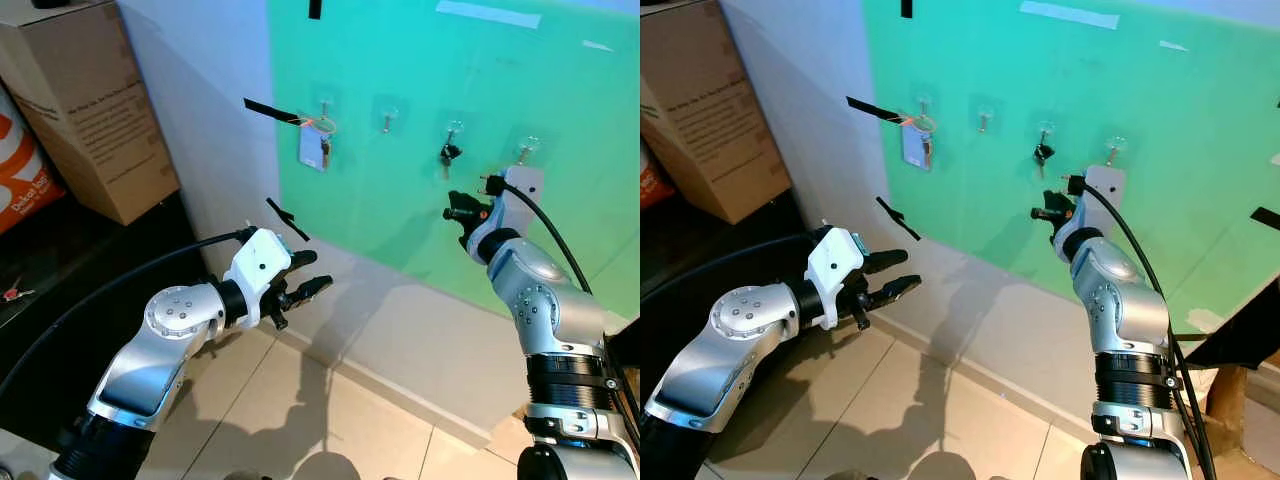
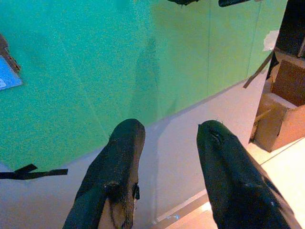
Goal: Hang keys on a hook
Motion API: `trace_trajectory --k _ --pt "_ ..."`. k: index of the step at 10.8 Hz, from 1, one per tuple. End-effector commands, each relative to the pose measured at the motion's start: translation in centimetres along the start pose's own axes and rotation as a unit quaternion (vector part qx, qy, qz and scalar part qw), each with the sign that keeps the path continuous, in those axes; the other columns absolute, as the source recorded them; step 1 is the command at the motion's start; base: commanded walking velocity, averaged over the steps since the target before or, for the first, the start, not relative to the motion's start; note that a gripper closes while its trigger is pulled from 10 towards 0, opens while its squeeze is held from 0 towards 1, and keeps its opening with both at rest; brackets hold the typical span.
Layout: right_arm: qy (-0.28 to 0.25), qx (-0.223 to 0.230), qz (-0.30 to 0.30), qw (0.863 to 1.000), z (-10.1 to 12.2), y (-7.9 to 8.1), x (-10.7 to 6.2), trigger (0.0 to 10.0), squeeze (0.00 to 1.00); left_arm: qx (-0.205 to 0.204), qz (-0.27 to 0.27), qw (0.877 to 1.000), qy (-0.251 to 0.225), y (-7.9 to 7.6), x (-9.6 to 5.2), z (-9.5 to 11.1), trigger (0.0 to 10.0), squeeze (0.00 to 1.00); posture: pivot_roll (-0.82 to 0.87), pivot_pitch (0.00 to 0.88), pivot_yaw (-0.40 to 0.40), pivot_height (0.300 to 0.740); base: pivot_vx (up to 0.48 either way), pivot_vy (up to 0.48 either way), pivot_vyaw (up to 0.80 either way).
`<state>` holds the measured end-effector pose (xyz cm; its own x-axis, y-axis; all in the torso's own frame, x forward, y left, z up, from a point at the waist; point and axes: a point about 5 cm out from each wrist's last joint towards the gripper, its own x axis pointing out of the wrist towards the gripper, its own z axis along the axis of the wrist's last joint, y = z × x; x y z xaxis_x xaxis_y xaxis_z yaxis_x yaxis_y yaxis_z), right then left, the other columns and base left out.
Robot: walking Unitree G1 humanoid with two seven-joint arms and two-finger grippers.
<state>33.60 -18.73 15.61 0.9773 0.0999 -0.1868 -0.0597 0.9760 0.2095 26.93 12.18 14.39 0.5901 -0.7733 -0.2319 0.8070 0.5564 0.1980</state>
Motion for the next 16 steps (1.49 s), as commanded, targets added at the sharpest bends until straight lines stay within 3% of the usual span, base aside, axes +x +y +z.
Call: trace_trajectory --k 1,2,3,4,5,7,8,9,10,11,12,14,16 --pt "-0.005 0.0 0.01 1.0 0.4 0.4 -0.1 10.0 0.0 0.01 0.0 1.0 -0.008 0.2 0.0 0.6 10.0 0.0 -0.09 0.0 0.009 0.74 0.0 0.0 0.0" --pt "-0.012 0.0 0.015 1.0 0.5 0.5 -0.4 10.0 0.0 0.004 0.007 1.0 -0.023 0.3 0.1 0.9 10.0 0.0 -0.09 0.0 0.006 0.74 0.0 0.0 0.0" --pt "-0.015 0.004 0.021 1.0 0.5 0.7 -0.7 10.0 0.71 -0.003 0.005 1.0 -0.03 0.2 0.1 1.1 10.0 0.0 -0.09 0.0 0.006 0.74 0.0 0.0 0.0" --pt "-0.02 -0.008 0.025 0.999 -0.1 0.9 -1.6 10.0 1.0 -0.01 -0.001 0.999 -0.041 -0.1 0.0 1.3 10.0 0.0 -0.09 0.0 0.003 0.74 0.0 0.0 0.0" --pt "-0.039 -0.072 0.024 0.996 -0.9 1.0 -2.6 10.0 1.0 -0.017 0.007 0.998 -0.059 0.0 0.0 1.7 10.0 0.0 -0.1 0.0 0.003 0.74 0.0 0.0 0.0" --pt "-0.015 -0.169 -0.018 0.985 -3.6 0.9 -4.2 10.0 1.0 -0.022 0.088 0.994 -0.061 1.0 0.4 1.5 10.0 0.0 -0.1 0.0 0.001 0.74 0.0 0.0 0.0" --pt "0.016 -0.16 0.002 0.987 -6.3 1.7 -5.8 10.0 1.0 -0.048 0.165 0.984 -0.053 1.3 0.6 0.6 10.0 0.0 -0.1 0.0 -0.001 0.74 0.0 0.0 0.8" --pt "0.018 -0.187 0.026 0.982 -7.6 2.3 -6.4 10.0 1.0 -0.067 0.205 0.975 -0.05 1.3 0.5 -0.2 10.0 0.0 -0.1 0.0 0.0 0.74 0.0 0.0 0.8" --pt "0.001 -0.18 0.002 0.984 -8.5 2.1 -6.7 10.0 1.0 -0.095 0.281 0.955 -0.021 1.8 -0.7 -1.8 10.0 0.0 -0.11 0.0 0.0 0.74 0.0 0.0 0.8" --pt "0.001 -0.165 -0.015 0.986 -8.8 1.8 -6.8 10.0 1.0 -0.072 0.322 0.944 -0.004 2.3 -1.9 -2.7 10.0 0.0 -0.1 0.0 -0.008 0.74 0.0 0.0 0.8" --pt "-0.001 -0.136 -0.022 0.99 -8.5 1.7 -6.6 10.0 1.0 -0.02 0.344 0.939 0.01 2.6 -3.2 -3.6 10.0 0.0 -0.1 0.0 -0.017 0.74 0.0 0.0 0.8" --pt "-0.002 -0.123 -0.02 0.992 -8.9 1.5 -6.3 10.0 1.0 -0.049 0.362 0.931 0.008 1.7 -3.9 -4.4 10.0 0.0 -0.09 0.0 -0.034 0.74 0.0 0.0 0.8" --pt "-0.02 -0.102 0.008 0.995 -8.6 2.2 -6.3 10.0 1.0 -0.053 0.352 0.935 -0.001 0.4 -3.2 -4.6 10.0 0.0 -0.1 0.0 -0.031 0.74 0.0 0.0 0.8"
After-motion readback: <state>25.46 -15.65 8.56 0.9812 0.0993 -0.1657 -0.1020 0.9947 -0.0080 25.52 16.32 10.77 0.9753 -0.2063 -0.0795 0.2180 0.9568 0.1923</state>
